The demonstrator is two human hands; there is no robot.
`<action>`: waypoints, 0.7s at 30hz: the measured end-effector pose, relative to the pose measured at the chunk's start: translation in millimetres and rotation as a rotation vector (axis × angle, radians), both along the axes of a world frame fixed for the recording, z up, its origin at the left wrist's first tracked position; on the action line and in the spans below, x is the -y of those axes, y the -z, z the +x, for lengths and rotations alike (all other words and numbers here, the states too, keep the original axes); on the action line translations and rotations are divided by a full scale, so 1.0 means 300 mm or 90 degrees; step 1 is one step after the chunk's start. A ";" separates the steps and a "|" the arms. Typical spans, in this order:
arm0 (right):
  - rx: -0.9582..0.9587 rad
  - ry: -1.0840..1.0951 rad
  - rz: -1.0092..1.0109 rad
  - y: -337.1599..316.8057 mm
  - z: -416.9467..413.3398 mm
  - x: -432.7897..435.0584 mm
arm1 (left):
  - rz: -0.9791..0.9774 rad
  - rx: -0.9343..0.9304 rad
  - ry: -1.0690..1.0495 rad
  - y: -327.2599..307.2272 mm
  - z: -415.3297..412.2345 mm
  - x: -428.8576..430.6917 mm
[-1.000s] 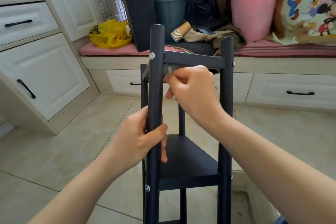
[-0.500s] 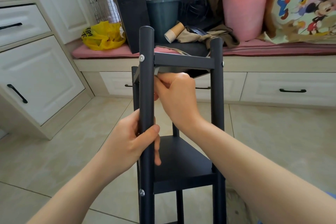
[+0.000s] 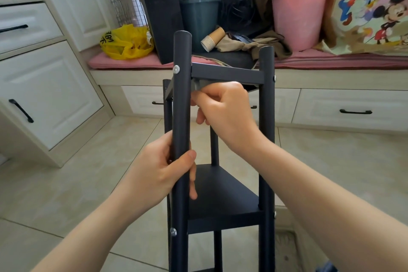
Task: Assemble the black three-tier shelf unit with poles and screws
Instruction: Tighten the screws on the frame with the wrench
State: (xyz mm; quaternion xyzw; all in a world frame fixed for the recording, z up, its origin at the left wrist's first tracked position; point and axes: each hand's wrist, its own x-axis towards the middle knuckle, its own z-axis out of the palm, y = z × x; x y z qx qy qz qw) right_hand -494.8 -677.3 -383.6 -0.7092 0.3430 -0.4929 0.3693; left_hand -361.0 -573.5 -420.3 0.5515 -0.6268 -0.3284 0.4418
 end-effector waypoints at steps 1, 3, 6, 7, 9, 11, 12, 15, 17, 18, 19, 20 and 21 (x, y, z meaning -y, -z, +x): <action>-0.005 -0.006 0.008 -0.005 -0.008 0.002 | 0.000 -0.001 0.001 0.001 -0.001 0.000; -0.010 -0.017 0.018 -0.013 -0.021 0.007 | -0.001 -0.002 0.003 0.003 -0.003 0.001; -0.011 -0.021 0.013 -0.020 -0.034 0.009 | -0.003 -0.006 0.010 0.004 -0.005 0.001; -0.013 -0.020 0.007 -0.021 -0.035 0.009 | -0.003 -0.009 0.012 0.003 -0.006 0.000; -0.017 -0.016 -0.006 -0.022 -0.035 0.009 | -0.002 -0.010 0.015 0.001 -0.006 -0.001; -0.021 -0.014 -0.020 -0.020 -0.033 0.009 | 0.000 -0.007 0.018 0.000 -0.007 -0.001; -0.023 -0.012 -0.028 -0.017 -0.031 0.008 | 0.001 -0.006 0.018 -0.001 -0.007 -0.001; -0.024 -0.009 -0.029 -0.007 -0.021 0.002 | 0.000 -0.012 0.015 -0.004 -0.009 -0.003; -0.010 -0.009 -0.018 0.001 -0.011 -0.003 | 0.001 -0.018 0.013 -0.005 -0.010 -0.005; -0.001 -0.009 -0.012 0.006 -0.005 -0.004 | 0.002 -0.019 0.012 -0.005 -0.011 -0.006; 0.006 -0.009 -0.008 0.010 0.001 -0.004 | 0.001 -0.019 0.013 -0.006 -0.013 -0.007; 0.012 -0.010 -0.006 0.015 0.007 -0.003 | 0.001 -0.018 0.014 -0.007 -0.015 -0.008; 0.019 -0.012 -0.007 0.019 0.014 -0.003 | 0.001 -0.017 0.015 -0.008 -0.017 -0.009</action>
